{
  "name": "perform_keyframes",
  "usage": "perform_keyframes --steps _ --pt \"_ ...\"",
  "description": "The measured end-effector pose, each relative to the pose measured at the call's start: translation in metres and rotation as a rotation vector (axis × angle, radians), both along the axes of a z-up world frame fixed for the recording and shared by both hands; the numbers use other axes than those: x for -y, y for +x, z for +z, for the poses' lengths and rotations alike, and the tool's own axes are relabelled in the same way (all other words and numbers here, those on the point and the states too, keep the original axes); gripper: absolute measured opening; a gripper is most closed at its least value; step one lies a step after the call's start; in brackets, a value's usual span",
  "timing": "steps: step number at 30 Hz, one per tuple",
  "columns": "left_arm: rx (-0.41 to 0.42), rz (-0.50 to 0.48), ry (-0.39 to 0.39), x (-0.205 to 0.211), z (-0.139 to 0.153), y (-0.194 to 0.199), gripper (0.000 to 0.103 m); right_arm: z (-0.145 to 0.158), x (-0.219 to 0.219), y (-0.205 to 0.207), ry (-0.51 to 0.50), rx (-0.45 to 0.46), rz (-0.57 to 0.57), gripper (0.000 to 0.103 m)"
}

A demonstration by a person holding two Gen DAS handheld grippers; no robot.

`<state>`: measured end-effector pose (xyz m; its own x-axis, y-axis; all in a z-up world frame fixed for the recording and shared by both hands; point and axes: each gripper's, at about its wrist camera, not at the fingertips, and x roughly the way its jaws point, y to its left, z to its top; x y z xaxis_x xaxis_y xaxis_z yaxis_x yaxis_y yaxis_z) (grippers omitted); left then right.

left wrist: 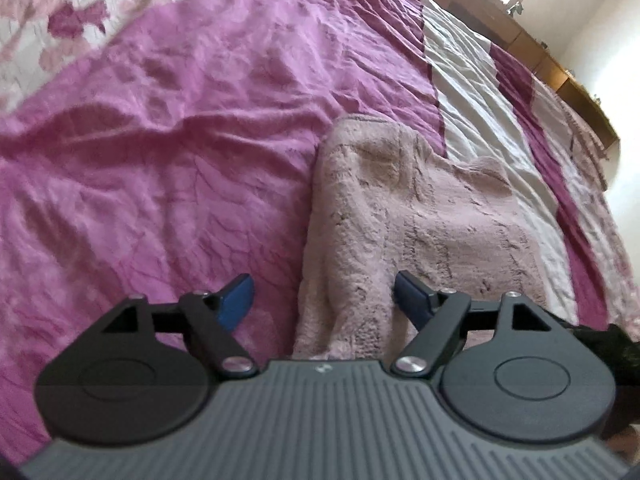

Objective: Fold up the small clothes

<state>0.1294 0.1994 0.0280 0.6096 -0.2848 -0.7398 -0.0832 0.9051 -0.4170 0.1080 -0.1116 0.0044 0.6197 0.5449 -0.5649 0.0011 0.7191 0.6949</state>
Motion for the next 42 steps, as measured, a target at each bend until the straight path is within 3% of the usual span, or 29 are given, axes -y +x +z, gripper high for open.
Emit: perform_keyframes --steps 5,9,10,11,14,17,25,34,38,42 --pt "0.001 -0.044 -0.06 0.001 -0.005 0.0 0.079 -0.005 -0.007 0.01 0.005 -0.003 0.013 0.093" --pt "-0.025 -0.072 -0.159 0.002 -0.016 0.003 0.074 -0.008 -0.013 0.022 0.01 -0.004 0.027 0.093" --pt "-0.031 -0.07 -0.183 0.002 -0.019 0.003 0.065 -0.007 -0.014 0.025 0.006 -0.004 0.03 0.09" --pt "-0.034 -0.069 -0.205 0.002 -0.021 0.004 0.062 -0.006 -0.016 0.028 0.002 -0.007 0.033 0.079" --pt "-0.026 -0.06 -0.235 0.002 -0.019 0.003 0.048 0.0 -0.014 0.034 -0.01 -0.031 0.026 0.061" --pt "-0.023 -0.056 -0.259 0.003 -0.012 0.003 0.043 0.014 -0.01 0.038 0.01 -0.034 0.032 0.055" --pt "-0.012 -0.098 -0.356 0.026 0.009 -0.013 0.042 0.072 0.015 0.016 0.031 0.026 0.041 0.053" --pt "-0.01 -0.208 -0.336 0.083 0.021 -0.049 0.042 0.092 0.076 -0.063 -0.032 0.072 0.003 0.053" --pt "-0.027 -0.256 -0.265 0.099 0.013 -0.06 0.042 0.076 0.092 -0.095 -0.077 0.053 0.001 0.053" --pt "-0.052 -0.262 -0.181 0.103 0.001 -0.062 0.043 0.041 0.098 -0.109 -0.096 -0.023 -0.015 0.055"
